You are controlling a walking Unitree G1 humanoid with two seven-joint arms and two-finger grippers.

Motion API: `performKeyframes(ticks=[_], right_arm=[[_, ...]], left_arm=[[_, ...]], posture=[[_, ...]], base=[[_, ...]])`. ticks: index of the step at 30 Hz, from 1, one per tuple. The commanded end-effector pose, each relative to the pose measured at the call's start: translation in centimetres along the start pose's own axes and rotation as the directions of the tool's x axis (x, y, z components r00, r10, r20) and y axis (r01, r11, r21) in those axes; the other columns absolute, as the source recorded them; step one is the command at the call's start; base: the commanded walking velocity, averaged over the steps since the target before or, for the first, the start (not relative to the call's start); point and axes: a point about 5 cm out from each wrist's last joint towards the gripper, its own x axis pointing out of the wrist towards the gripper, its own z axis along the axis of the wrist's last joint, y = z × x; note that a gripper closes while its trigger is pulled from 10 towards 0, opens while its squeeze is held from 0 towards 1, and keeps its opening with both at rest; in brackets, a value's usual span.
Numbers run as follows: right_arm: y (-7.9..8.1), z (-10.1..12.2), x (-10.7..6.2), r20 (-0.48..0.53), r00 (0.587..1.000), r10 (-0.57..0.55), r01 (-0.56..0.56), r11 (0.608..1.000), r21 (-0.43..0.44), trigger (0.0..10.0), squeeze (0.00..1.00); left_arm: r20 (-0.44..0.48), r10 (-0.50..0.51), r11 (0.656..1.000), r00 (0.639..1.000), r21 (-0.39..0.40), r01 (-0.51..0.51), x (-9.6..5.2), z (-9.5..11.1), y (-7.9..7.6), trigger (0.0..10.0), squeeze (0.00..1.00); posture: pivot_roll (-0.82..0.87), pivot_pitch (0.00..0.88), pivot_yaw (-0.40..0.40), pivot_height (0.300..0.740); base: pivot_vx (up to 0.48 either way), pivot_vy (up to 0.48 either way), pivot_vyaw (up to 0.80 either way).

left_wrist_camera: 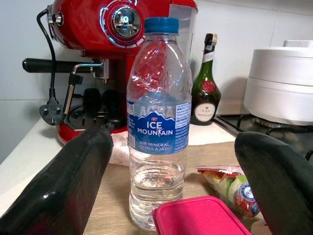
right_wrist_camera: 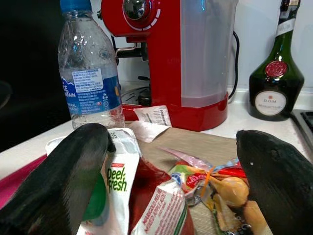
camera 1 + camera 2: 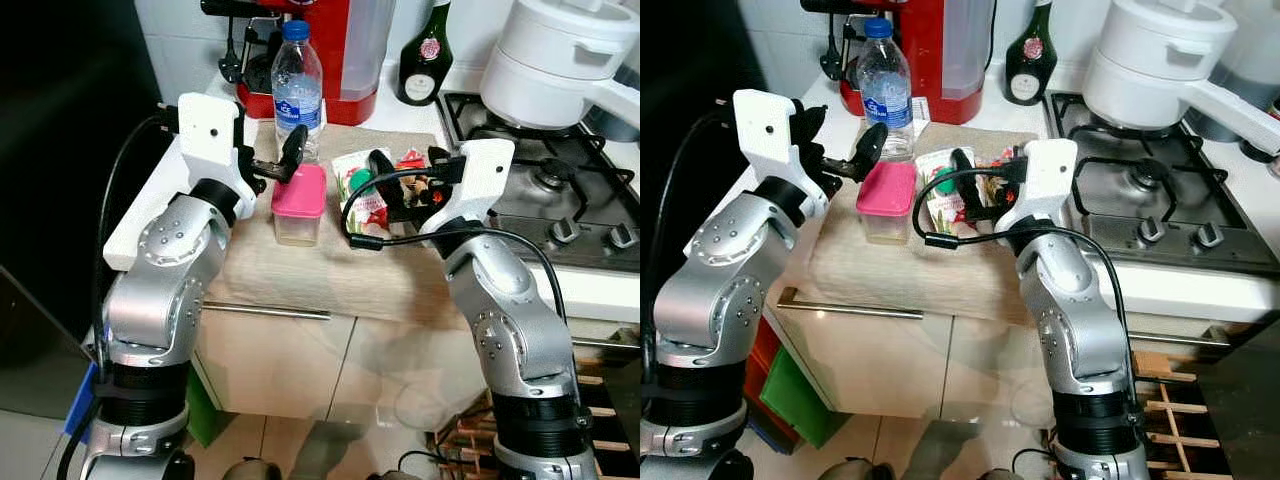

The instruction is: Restocking fridge

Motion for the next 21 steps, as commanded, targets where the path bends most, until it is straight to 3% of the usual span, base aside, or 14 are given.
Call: performKeyframes(ticks=[1, 12, 21], right_arm=[[-0.24, 0.53, -0.11, 0.011, 1.0, 0.0, 0.0, 1.0, -0.012, 10.0, 0.07], [-0.45, 0.24, -0.45, -0.043, 0.996, 0.083, -0.085, 0.995, -0.045, 10.0, 0.07], [0.11, 0.26, -0.76, -0.096, 0.966, 0.238, -0.245, 0.967, -0.072, 10.0, 0.07]], left_arm=[[0.01, -0.014, 1.0, 1.0, 0.013, 0.014, 0.23, 0.19, -0.42, 10.0, 0.0], [0.002, -0.023, 1.0, 1.0, 0.019, 0.023, 0.36, 0.0, -0.2, 10.0, 0.0], [0.002, -0.03, 0.999, 1.0, 0.024, 0.03, 0.48, 0.05, -0.16, 10.0, 0.0]], posture=[[0.01, 0.0, -0.022, 0.74], [0.0, 0.0, -0.011, 0.74], [0.0, 0.0, -0.008, 0.74]], base=[[0.0, 0.0, 0.0], [0.0, 0.0, 0.0], [0.0, 0.0, 0.0]])
